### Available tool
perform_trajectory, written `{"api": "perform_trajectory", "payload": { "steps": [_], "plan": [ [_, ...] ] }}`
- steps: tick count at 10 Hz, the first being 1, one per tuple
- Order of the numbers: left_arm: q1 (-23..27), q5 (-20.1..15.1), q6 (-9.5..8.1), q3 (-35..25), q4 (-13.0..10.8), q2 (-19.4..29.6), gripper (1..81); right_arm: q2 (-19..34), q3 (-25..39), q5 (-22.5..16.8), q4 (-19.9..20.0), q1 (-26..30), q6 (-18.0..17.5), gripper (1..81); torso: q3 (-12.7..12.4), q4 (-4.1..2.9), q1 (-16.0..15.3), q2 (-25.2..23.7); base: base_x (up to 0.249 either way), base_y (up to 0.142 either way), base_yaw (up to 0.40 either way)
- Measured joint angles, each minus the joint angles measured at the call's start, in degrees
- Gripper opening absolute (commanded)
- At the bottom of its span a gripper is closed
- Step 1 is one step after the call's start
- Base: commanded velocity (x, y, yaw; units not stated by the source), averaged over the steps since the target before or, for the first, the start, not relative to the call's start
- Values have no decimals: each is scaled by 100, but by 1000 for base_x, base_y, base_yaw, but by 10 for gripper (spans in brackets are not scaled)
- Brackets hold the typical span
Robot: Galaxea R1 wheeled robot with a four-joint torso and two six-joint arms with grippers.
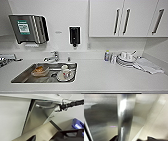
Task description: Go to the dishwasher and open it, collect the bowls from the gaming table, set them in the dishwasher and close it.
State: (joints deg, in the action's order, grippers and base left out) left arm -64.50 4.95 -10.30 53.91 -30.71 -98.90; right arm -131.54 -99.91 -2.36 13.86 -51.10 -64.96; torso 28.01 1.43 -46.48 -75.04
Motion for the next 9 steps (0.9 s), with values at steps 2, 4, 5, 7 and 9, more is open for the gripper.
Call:
{"api": "perform_trajectory", "payload": {
  "steps": [2, 4, 5, 7, 9],
  "plan": [
    [52, 48, 2, 2, 0, -41, 811, 15, 24, -88, -22, -18, 13, 811, 2, 0, -4, 2, -129, 0, 0],
    [28, 17, 0, 2, 0, -27, 811, 15, 13, -195, -48, -145, 20, 811, 0, 0, 2, -5, 0, 0, 0],
    [34, 22, 2, 9, 0, -38, 811, -52, -35, -347, -89, -206, 35, 811, 0, 0, 2, -5, 0, 0, 0],
    [33, 17, 0, 9, 0, -49, 811, -284, -185, -416, -110, -276, 30, 811, 0, 0, 2, -2, 0, 0, 0],
    [44, 22, 0, 11, 0, -46, 811, -413, -345, -317, -111, -297, 33, 811, 0, 0, 0, -2, -98, 0, 0]
  ]
}}
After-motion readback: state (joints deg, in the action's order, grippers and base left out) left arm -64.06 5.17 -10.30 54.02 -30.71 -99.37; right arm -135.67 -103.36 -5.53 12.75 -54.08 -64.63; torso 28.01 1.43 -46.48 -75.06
